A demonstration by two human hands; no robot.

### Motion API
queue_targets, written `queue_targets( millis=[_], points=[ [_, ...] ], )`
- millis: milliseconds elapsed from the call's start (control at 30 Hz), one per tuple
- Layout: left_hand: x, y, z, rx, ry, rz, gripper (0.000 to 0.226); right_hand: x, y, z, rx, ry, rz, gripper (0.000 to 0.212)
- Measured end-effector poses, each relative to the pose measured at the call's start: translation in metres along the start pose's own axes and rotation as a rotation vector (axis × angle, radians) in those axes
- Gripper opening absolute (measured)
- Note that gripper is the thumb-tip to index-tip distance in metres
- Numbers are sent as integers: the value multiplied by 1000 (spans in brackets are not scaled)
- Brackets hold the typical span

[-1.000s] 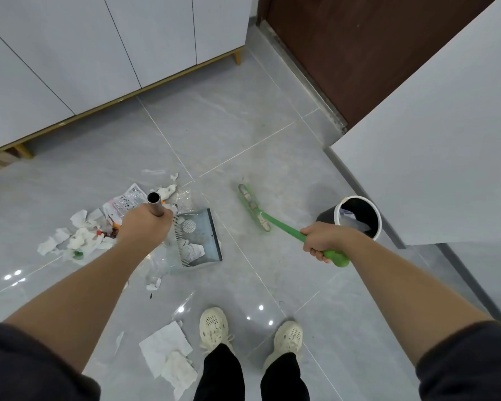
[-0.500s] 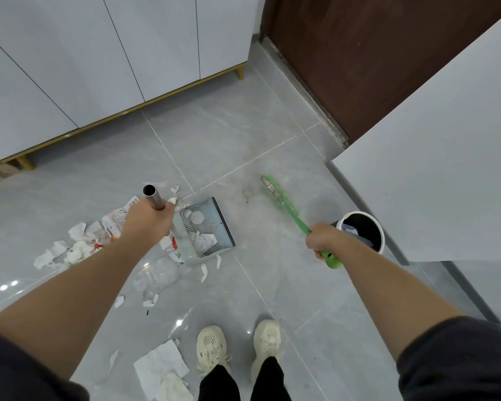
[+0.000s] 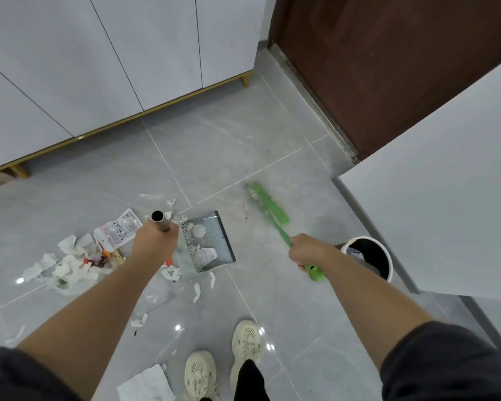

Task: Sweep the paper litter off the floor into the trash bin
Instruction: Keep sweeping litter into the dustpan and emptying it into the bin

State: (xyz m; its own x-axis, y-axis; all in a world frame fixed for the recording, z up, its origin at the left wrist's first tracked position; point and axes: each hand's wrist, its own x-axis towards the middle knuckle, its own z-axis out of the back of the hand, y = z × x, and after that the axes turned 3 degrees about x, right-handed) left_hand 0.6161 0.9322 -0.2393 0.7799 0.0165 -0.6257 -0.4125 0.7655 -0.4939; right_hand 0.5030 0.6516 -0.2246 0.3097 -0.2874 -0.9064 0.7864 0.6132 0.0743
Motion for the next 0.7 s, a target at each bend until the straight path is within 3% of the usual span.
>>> queue_targets(
  millis=[100,167,300,400,567,633,700],
  points=[
    [13,7,-1,4,7,34,40,-9,12,0,-68,162,55,42],
    [12,3,2,28,4,38,38,-17,5,19,124,267,73,47],
    [-2,-17,3,71,4,-17,35,-39,-30,72,419,320,-16,53],
    [-10,-28,-3,117,7,-97,37,-49,-53,88,387,236,19,57],
    [-18,-42,-14,182,64,-177,42,-24,-95,82,248,26,-31,43],
    [-22,-45,-21,152,103,-174,36,-13,-111,75,173,-24,-97,27],
    [-30,-51,-31,157,140,-186,27,1,-130,66,125,-61,-160,25]
  ],
)
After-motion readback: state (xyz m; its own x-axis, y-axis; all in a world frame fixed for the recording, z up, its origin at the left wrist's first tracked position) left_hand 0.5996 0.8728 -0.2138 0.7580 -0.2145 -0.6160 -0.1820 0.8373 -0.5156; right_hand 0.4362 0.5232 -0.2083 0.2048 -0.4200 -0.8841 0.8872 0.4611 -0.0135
